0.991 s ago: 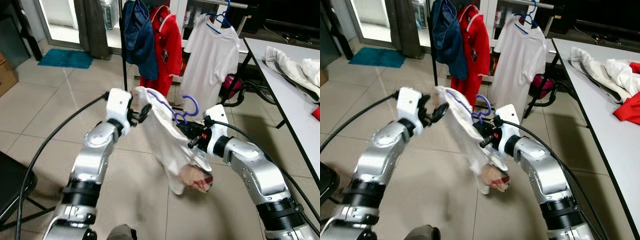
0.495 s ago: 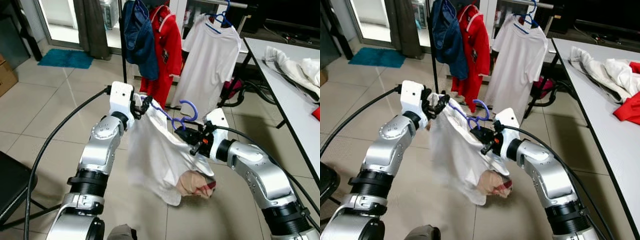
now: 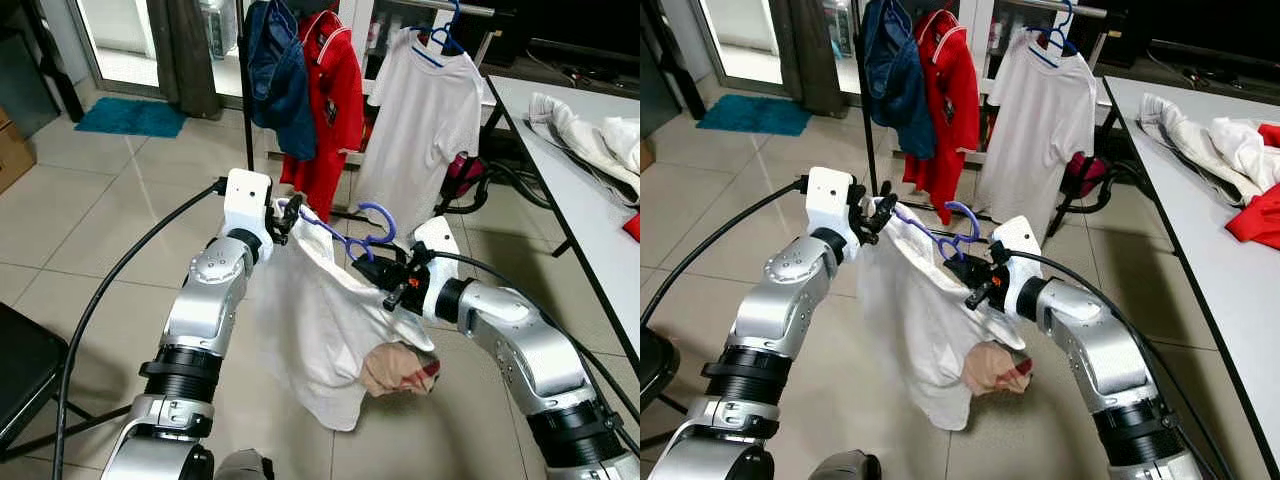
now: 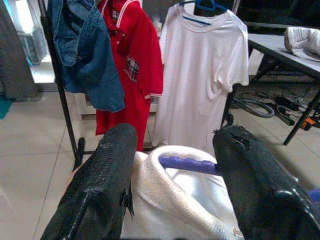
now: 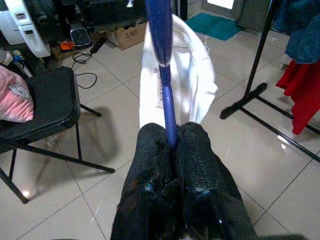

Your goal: Hang hanger

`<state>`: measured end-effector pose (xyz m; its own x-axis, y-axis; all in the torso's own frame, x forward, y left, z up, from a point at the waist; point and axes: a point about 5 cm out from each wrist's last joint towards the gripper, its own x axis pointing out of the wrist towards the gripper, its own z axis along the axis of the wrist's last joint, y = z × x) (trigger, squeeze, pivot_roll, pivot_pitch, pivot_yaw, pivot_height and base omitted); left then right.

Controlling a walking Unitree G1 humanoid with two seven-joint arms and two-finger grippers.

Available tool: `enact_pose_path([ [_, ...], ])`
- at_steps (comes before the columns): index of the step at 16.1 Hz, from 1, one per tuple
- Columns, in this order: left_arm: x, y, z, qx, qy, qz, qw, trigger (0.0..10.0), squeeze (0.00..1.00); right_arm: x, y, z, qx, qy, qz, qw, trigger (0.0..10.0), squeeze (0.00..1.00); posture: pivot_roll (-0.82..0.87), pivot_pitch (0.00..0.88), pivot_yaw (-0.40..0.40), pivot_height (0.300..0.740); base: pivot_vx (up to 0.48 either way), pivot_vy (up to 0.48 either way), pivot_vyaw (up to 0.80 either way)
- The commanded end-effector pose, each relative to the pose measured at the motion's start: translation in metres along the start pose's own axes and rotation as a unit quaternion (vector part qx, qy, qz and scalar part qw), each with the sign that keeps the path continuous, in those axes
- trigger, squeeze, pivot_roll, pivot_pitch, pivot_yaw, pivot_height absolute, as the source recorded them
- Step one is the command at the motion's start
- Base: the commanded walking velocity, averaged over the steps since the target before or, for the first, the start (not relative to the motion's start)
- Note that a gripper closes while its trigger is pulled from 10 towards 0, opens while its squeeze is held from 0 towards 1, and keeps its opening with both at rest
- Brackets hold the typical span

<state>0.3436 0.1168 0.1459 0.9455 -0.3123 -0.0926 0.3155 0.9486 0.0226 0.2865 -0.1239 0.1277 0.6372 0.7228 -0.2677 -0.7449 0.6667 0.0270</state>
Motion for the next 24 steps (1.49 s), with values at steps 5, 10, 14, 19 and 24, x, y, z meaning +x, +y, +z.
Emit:
enact_pose_path([
  [5,0.0,-0.014,0.024,-0.048,-0.095,-0.047,0.993,10.0,0.0,0.005,-0.011,0.017,-0.017,-0.013,-0.028,0.999,10.0,0.0,0.02,0.0,-0.081,0.74,0.0,0.0,0.0],
  [10,-0.001,0.004,-0.001,0.005,-0.001,-0.005,1.0,10.0,0.0,0.008,-0.016,0.019,-0.01,-0.015,-0.043,0.999,10.0,0.0,0.02,0.0,-0.085,0.74,0.0,0.0,0.0],
  [14,0.0,-0.001,-0.002,0.004,0.007,-0.012,1.0,10.0,0.0,0.013,-0.021,0.02,0.002,-0.017,-0.059,0.998,10.0,0.0,0.02,0.0,-0.08,0.74,0.0,0.0,0.0],
  [19,0.006,0.0,-0.006,0.008,0.026,-0.026,0.999,10.0,0.0,0.014,-0.011,0.024,0.003,-0.028,-0.014,0.999,10.0,0.0,0.02,0.0,-0.076,0.74,0.0,0.0,0.0],
  [24,0.011,0.011,-0.001,0.011,0.024,-0.001,1.0,6.4,0.0,0.012,-0.007,0.022,0.0,-0.027,0.008,1.0,10.0,0.0,0.02,0.0,-0.082,0.74,0.0,0.0,0.0],
])
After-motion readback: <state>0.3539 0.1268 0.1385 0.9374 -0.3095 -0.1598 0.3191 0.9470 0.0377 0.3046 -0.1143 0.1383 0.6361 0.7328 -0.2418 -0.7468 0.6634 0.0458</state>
